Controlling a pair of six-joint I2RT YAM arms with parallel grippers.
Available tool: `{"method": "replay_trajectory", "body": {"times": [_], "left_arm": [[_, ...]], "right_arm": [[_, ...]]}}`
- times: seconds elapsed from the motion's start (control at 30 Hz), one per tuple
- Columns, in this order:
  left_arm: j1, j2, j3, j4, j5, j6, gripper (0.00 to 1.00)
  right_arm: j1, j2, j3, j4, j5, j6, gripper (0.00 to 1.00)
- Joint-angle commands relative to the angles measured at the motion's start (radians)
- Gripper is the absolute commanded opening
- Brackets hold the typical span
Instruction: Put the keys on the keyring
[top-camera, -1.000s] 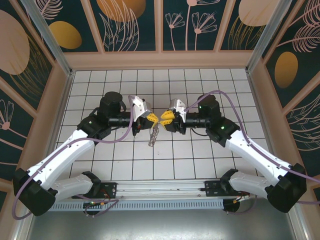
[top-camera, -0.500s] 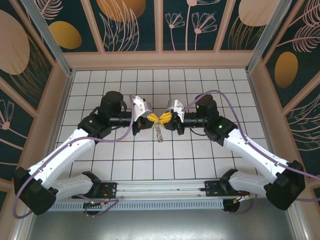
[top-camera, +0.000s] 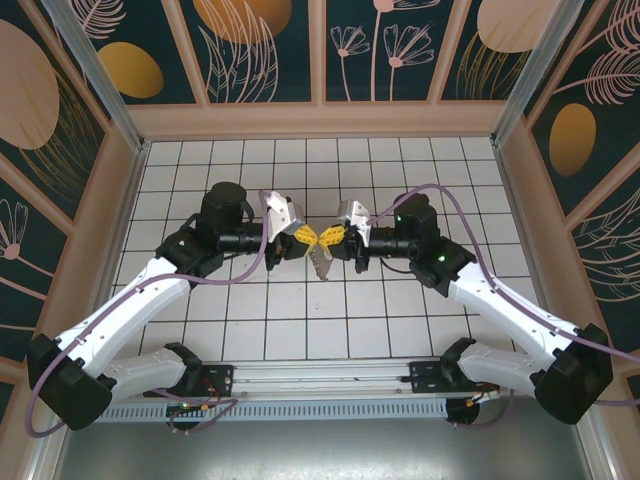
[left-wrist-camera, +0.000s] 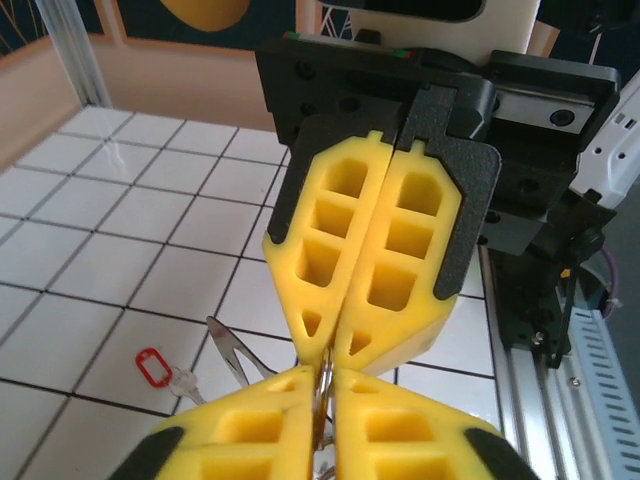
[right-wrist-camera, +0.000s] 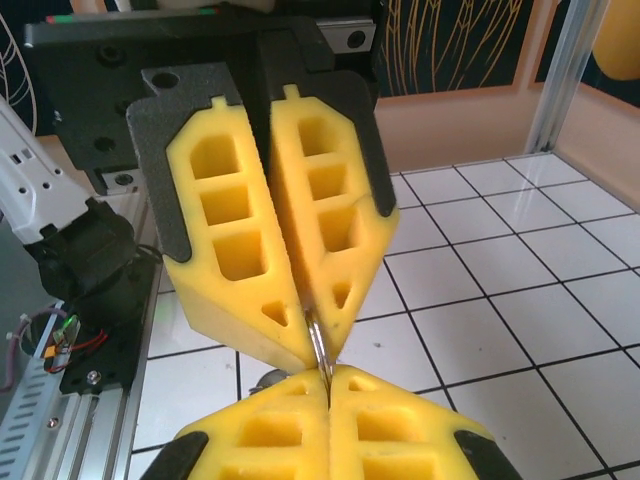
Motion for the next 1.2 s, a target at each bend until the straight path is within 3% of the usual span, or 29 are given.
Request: {"method": "replay_trajectory", "body": {"times": [0.0,0.07,0.23,0.7,1.17], "left_arm": [[-0.013,-0.013,-0.026,0.074,0.023,-0.028,0.24],[-0.013,-0.022,-0.034,0.091,0.011,-0.041,0.31],[-0.012,-0.046,-0.081,0.126,-0.001,-0.064,0.33],[-0.013,-0.118,-0.099,0.172,0.007,-0.098,0.28],[-0.013,-0.062,-0.085,0.263,0.097,-0.140,0.29]], "right_arm": [[0.008,-0.046,-0.032,0.151,0.011,0.051,0.00],[0.004,-0.061,-0.047,0.173,0.010,0.060,0.00],[-0.006,-0.086,-0.079,0.217,0.008,0.080,0.00],[-0.026,-0.126,-0.121,0.268,-0.051,0.089,0.00],[-0.027,-0.125,-0.214,0.549,-0.104,0.222,0.00]]}}
